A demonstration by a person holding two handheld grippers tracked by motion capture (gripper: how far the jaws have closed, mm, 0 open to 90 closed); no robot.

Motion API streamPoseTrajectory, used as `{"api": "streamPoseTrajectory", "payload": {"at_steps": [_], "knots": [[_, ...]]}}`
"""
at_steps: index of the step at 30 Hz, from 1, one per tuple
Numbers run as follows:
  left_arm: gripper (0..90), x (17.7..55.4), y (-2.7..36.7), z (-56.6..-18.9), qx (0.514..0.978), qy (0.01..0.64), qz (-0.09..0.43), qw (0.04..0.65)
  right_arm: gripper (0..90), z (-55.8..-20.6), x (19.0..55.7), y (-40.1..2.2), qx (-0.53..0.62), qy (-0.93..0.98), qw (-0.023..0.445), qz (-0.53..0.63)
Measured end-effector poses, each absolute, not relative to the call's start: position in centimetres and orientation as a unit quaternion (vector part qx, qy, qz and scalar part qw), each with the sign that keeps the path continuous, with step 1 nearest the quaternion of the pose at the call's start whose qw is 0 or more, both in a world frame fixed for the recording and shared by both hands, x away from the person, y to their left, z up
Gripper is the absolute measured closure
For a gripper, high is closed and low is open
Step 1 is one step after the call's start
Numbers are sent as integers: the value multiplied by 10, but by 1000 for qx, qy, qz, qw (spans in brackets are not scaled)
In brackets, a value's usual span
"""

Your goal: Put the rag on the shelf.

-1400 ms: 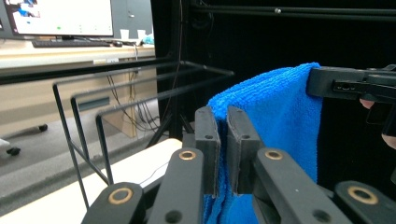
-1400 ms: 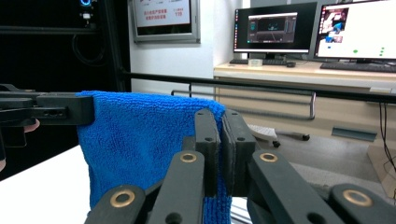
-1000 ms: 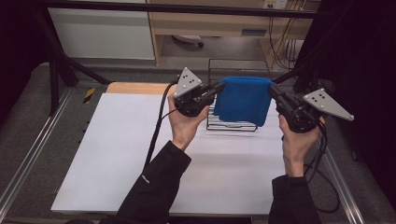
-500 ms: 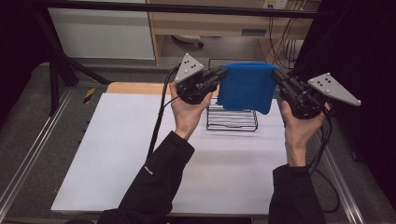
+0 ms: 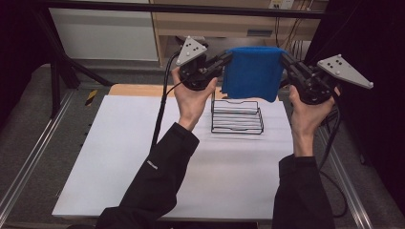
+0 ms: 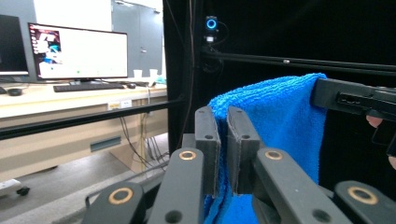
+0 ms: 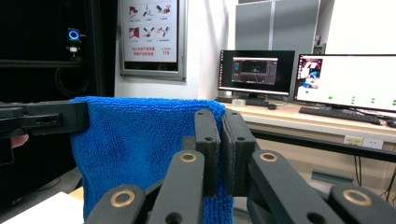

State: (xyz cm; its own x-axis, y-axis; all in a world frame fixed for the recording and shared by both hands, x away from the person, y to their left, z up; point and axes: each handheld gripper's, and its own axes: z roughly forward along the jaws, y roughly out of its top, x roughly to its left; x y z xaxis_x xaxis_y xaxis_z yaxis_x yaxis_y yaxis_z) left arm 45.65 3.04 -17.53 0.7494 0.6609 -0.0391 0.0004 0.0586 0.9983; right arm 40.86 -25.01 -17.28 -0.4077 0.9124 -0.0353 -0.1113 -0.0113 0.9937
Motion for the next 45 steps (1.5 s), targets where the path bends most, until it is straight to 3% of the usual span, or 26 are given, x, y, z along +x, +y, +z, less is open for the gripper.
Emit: {"api": "streamPoseTrajectory", "payload": {"at_steps": [23,45], "knots": [[843,480,22,-143,629,256,259,687,868,-144,444,-253,356,558,425,617],[843,517,25,-160,630,278,264,675,867,-153,487,-249,363,574,420,602]]}}
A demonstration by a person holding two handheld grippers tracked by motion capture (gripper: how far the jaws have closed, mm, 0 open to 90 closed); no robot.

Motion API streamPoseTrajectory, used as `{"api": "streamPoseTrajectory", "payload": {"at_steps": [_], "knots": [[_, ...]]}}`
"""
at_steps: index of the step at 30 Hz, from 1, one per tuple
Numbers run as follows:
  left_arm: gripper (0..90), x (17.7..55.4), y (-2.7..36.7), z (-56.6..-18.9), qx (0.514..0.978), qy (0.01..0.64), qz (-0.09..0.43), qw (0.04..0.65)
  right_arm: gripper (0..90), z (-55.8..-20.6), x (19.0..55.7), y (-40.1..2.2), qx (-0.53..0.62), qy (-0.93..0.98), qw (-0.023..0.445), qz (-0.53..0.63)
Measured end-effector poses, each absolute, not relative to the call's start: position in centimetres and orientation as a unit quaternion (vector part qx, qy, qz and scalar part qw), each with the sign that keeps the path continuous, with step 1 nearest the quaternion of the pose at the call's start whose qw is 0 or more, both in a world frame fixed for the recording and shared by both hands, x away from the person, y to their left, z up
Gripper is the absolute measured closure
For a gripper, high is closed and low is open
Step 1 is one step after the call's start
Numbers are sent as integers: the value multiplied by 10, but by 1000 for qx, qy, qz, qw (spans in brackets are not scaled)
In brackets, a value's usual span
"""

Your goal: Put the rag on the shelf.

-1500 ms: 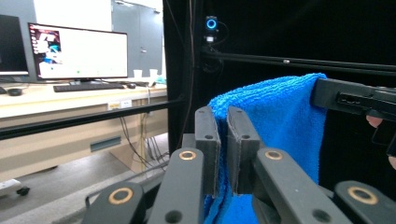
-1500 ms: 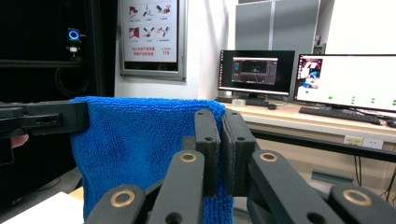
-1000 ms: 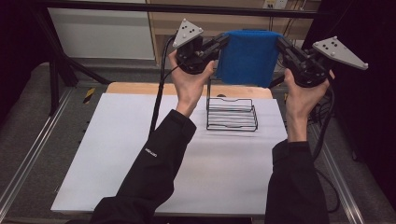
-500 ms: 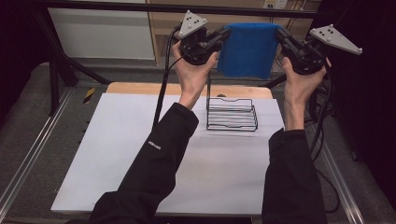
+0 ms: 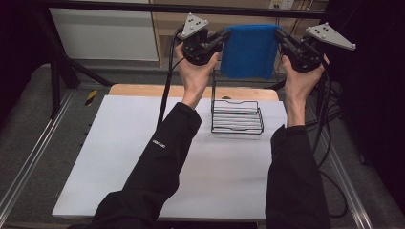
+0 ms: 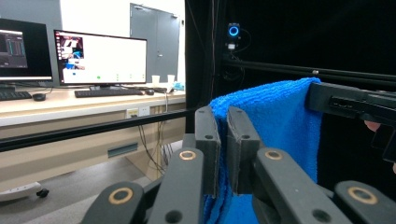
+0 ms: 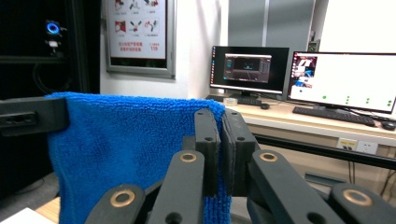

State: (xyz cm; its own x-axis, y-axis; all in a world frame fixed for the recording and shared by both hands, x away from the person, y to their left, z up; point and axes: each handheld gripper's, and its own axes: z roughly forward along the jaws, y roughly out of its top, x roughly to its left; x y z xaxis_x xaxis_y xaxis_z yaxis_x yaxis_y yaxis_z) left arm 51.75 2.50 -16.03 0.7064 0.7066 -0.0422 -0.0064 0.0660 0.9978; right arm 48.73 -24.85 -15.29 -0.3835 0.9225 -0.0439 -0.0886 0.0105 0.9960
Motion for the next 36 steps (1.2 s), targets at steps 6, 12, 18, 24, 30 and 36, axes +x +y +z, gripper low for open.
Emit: {"api": "streamPoseTrajectory", "payload": {"at_steps": [6,12,18,24,30,36], "knots": [[842,525,25,-167,636,282,263,668,867,-157,496,-249,366,586,416,592],[842,527,26,-174,643,280,263,663,867,-165,497,-250,363,595,416,584],[842,529,26,-186,654,276,260,655,867,-176,499,-251,362,606,414,575],[842,528,24,-197,668,270,260,642,867,-192,500,-255,372,610,399,574],[842,525,24,-209,676,267,254,639,867,-204,494,-258,375,617,390,571],[842,520,25,-216,683,260,243,638,864,-210,485,-262,378,625,376,571]]}}
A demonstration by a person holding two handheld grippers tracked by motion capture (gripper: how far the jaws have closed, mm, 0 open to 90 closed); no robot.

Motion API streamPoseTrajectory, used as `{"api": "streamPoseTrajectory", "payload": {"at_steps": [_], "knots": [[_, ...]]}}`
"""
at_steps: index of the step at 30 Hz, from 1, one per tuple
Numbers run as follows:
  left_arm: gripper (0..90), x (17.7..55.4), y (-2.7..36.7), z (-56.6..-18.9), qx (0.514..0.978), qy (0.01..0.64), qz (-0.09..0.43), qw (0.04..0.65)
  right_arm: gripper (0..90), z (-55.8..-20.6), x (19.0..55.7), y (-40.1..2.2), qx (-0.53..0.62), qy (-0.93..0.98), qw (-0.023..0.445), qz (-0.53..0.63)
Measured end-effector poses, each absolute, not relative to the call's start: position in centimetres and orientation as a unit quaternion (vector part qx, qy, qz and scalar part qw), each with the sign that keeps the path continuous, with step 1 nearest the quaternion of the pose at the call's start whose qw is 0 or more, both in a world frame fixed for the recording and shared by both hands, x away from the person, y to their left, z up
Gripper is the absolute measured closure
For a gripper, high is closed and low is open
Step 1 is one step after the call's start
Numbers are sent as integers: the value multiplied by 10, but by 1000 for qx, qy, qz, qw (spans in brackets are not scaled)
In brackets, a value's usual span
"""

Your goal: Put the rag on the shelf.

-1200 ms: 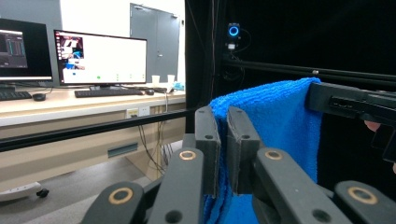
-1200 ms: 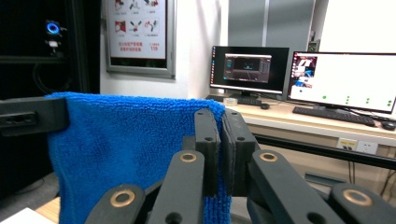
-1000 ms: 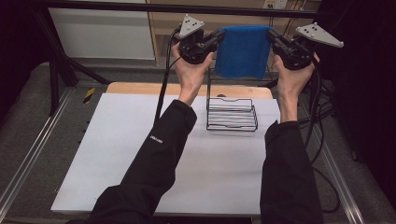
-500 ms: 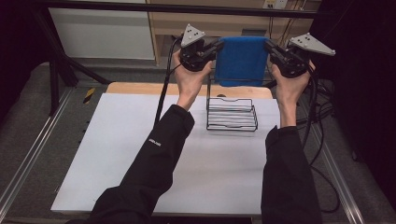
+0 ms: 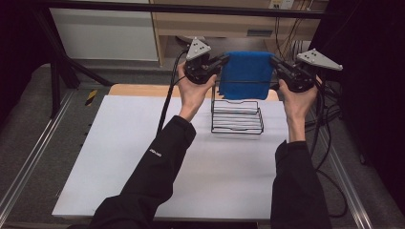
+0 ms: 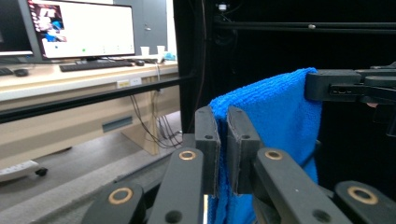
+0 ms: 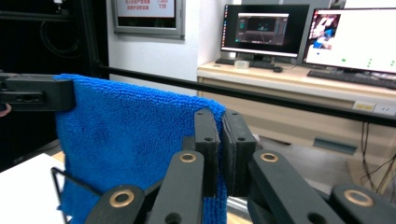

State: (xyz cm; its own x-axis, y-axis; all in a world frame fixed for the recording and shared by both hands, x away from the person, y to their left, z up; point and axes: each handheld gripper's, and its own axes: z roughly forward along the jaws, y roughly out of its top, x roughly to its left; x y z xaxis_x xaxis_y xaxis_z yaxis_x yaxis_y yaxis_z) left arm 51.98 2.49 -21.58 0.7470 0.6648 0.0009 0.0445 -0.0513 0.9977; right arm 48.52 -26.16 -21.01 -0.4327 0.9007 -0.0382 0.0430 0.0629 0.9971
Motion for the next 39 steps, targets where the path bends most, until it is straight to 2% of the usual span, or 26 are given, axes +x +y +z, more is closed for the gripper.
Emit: {"api": "streamPoseTrajectory", "payload": {"at_steps": [8,35,39], "knots": [[839,513,28,-222,701,258,220,627,861,-220,475,-267,381,636,348,573],[804,491,28,-243,746,262,193,581,855,-239,457,-274,369,678,308,556],[776,491,30,-239,748,262,188,581,855,-244,458,-274,367,680,306,555]]}}
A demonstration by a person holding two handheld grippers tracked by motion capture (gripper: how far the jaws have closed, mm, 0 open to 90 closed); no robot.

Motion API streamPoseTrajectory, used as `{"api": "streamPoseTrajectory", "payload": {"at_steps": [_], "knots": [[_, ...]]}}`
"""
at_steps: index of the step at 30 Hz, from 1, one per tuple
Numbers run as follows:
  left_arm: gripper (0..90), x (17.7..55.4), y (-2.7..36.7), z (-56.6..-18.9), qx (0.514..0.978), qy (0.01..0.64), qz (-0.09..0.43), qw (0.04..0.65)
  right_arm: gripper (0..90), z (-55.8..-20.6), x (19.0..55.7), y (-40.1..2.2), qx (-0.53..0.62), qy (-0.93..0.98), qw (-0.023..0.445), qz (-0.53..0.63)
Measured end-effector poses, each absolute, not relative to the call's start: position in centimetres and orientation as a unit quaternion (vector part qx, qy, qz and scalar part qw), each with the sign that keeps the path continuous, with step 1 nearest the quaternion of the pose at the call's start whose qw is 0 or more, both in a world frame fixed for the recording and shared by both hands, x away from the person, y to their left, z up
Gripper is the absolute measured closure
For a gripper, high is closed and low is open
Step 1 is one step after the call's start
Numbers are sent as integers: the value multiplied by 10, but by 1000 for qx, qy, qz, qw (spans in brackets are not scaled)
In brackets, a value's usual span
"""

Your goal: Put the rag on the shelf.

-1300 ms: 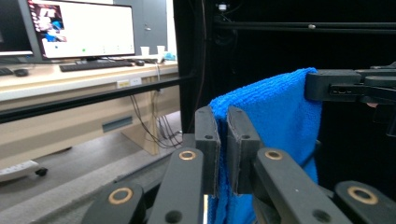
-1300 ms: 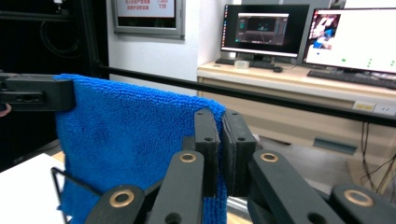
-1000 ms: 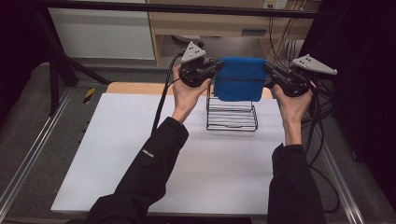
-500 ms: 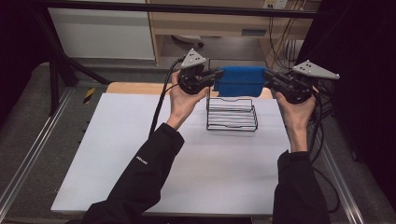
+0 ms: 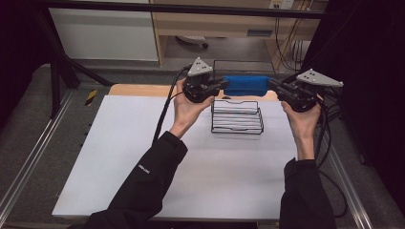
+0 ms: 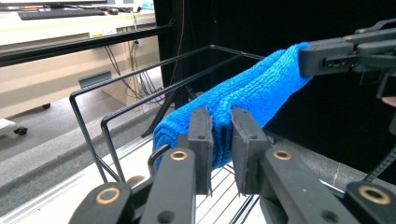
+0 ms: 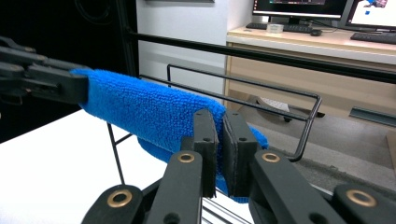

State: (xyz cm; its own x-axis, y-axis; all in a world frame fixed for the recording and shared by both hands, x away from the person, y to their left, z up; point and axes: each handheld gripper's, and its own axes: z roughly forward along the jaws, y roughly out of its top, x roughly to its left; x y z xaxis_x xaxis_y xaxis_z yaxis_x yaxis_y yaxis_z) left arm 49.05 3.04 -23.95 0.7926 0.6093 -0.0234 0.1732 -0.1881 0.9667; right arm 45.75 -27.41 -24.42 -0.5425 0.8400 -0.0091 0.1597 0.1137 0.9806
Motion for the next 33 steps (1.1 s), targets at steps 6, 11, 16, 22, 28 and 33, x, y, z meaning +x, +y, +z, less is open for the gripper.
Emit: {"api": "streamPoseTrajectory", "payload": {"at_steps": [6,11,16,22,28,33], "knots": [[654,485,36,-219,745,264,192,582,855,-250,459,-276,365,683,302,557],[667,485,36,-205,741,266,193,586,854,-254,460,-276,363,683,299,558],[811,491,28,-215,772,266,162,554,847,-255,459,-276,358,688,301,555],[881,492,22,-229,795,256,150,530,822,-257,459,-277,353,695,300,550],[898,493,17,-239,806,254,159,511,724,-258,458,-278,354,697,294,550],[899,496,13,-249,808,256,165,505,588,-252,454,-276,350,695,291,557]]}}
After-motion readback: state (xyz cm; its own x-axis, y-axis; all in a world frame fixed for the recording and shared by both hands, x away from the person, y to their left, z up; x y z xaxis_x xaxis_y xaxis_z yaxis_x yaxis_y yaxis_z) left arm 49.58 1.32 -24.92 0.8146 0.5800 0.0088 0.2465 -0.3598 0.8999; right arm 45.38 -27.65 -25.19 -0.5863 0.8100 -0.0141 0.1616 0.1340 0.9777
